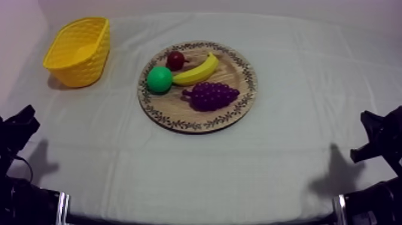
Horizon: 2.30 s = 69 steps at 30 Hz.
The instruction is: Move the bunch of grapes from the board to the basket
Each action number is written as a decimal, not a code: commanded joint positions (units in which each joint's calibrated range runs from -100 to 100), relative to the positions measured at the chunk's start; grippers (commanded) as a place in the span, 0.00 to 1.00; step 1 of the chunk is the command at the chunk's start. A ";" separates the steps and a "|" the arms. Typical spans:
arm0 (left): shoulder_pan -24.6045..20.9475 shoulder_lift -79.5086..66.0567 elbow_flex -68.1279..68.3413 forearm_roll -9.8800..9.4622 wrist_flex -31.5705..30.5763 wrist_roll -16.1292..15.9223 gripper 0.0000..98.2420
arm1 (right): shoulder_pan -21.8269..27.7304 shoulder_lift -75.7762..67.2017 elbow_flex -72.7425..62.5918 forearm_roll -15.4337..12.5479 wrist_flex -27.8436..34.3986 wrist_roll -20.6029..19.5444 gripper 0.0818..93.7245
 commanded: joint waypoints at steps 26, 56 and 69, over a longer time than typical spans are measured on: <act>11.39 -0.17 -0.22 0.18 -0.20 -4.53 0.00 | 0.00 0.00 0.00 -0.01 -0.01 -0.08 0.00; 21.62 66.43 -56.03 8.99 26.90 -28.25 0.00 | 0.00 0.00 0.00 -0.01 -0.01 -0.08 0.00; 32.38 88.99 -77.46 2.68 31.73 -25.58 0.00 | 0.00 0.00 0.00 -0.01 -0.01 -0.08 0.00</act>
